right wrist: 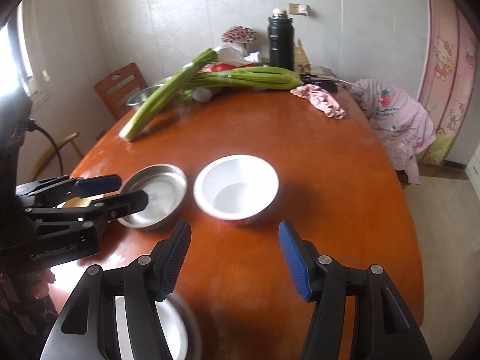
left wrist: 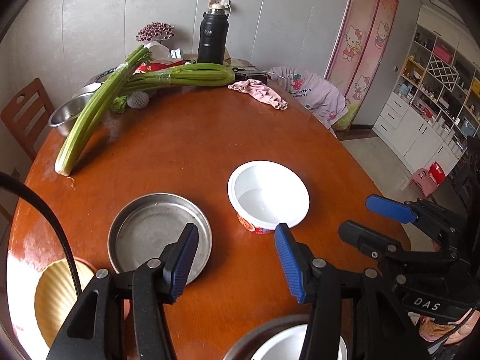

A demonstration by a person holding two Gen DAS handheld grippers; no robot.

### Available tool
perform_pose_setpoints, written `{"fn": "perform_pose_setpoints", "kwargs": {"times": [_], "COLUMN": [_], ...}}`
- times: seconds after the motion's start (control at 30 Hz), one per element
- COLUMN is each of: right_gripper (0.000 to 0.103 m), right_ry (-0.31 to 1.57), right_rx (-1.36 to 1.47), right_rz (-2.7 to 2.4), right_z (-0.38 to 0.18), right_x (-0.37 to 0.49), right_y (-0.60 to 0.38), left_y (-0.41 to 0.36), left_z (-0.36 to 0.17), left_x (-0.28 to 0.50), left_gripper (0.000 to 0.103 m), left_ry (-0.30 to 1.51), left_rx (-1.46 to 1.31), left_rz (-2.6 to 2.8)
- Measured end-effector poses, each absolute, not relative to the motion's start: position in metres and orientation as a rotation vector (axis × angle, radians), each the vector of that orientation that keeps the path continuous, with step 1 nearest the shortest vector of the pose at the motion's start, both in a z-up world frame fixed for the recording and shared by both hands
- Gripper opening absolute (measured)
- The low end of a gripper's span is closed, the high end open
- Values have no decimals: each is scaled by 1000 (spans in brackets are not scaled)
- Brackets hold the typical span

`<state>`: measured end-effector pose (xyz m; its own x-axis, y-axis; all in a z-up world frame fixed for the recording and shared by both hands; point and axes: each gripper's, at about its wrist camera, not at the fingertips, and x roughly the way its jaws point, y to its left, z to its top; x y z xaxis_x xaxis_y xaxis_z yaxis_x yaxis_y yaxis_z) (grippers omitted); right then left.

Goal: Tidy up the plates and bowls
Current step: 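Move the right gripper to the smaller white printed bowl, then grasp the smaller white bowl rim with the right gripper and lift it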

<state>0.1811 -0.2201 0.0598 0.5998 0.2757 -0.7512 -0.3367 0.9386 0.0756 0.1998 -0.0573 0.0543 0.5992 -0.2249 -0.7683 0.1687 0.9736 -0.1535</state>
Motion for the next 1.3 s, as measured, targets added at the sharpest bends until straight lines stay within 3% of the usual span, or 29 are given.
{"fn": "perform_pose_setpoints", "kwargs": {"times": [0.73, 1.07, 1.3], "right_gripper": [63, 63, 63], "right_ry": [993, 1019, 1042], "right_rx": [-85, -103, -102], "right_rz": [298, 400, 448], "right_z": [-3, -13, -16], "right_x": [265, 262, 255], "right_y": [-218, -204, -195], "left_y": [-66, -76, -77], "left_z": [1, -11, -24], "left_x": [279, 290, 293], "left_gripper": [52, 52, 40], "left_ry": [1046, 1084, 1131], "left_rx": [-136, -151, -198], "left_rz": [-256, -310, -356]}}
